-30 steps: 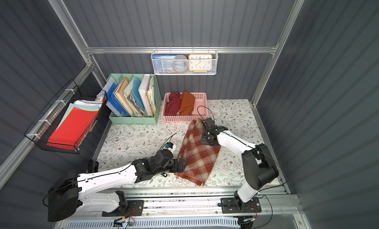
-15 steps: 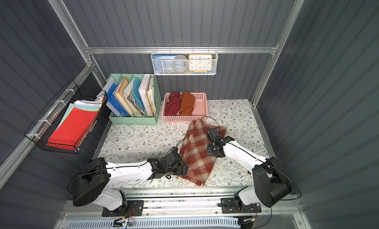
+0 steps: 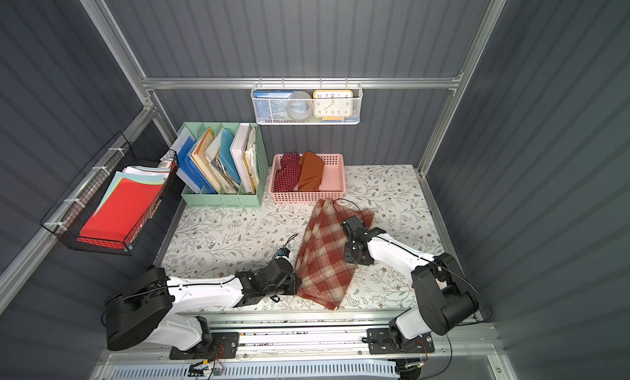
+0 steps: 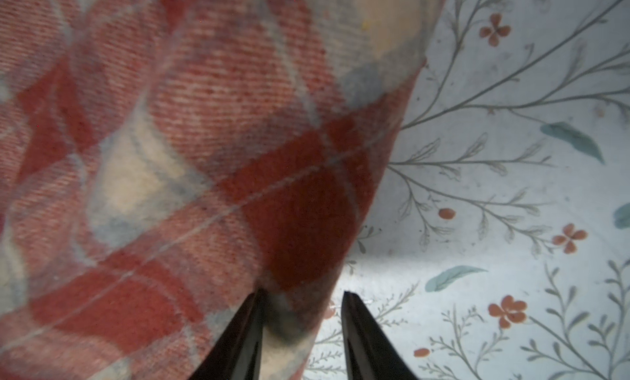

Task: Roll up the skirts
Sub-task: Roll the skirt at the center of the board.

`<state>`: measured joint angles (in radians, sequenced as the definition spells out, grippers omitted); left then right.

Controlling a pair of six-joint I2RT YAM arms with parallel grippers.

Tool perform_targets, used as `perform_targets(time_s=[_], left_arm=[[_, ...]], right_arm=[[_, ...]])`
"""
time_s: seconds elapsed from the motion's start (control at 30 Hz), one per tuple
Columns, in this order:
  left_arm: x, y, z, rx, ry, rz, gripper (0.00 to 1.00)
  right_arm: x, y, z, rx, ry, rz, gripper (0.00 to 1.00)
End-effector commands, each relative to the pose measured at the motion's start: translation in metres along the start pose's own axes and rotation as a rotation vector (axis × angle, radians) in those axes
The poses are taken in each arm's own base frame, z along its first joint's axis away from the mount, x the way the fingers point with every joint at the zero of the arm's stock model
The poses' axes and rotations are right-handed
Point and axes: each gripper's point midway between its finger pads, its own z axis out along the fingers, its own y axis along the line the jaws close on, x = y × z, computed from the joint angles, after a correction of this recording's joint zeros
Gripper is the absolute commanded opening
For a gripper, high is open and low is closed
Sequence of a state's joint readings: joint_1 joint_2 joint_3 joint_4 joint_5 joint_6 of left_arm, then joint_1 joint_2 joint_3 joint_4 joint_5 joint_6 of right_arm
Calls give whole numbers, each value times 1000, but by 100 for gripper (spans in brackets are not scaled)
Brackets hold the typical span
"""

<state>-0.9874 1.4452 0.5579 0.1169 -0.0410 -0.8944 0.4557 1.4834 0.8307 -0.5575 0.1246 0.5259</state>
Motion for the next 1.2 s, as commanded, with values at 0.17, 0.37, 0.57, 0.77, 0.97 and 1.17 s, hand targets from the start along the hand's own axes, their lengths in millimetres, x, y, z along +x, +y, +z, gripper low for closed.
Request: perform_targets(time_s=[0.17,0.37,0.57,0.77,0.97,1.17], left_arm=[[-14,-56,-15,218,5,62,0],[-36,-81,-31,287,50,67,0],[-56,-56,-32,390,143,-66,0],[-60,-61,-28,487,213,-103,0],[-54,-57,-21,503,257,-140,0],[-53,-50,-22,516,265,-192,0]], right_arm=[[3,-4,-16,0,-30,-12,44],[27,21,-69,-57,-163,-179,58],[79,44,-110,-124,-293,-376,69],[106,74,-129,-173,-470,-618,90],[112,106,-123,-74,-492,-785,98],[121,127,-99,41,-481,-882,99]])
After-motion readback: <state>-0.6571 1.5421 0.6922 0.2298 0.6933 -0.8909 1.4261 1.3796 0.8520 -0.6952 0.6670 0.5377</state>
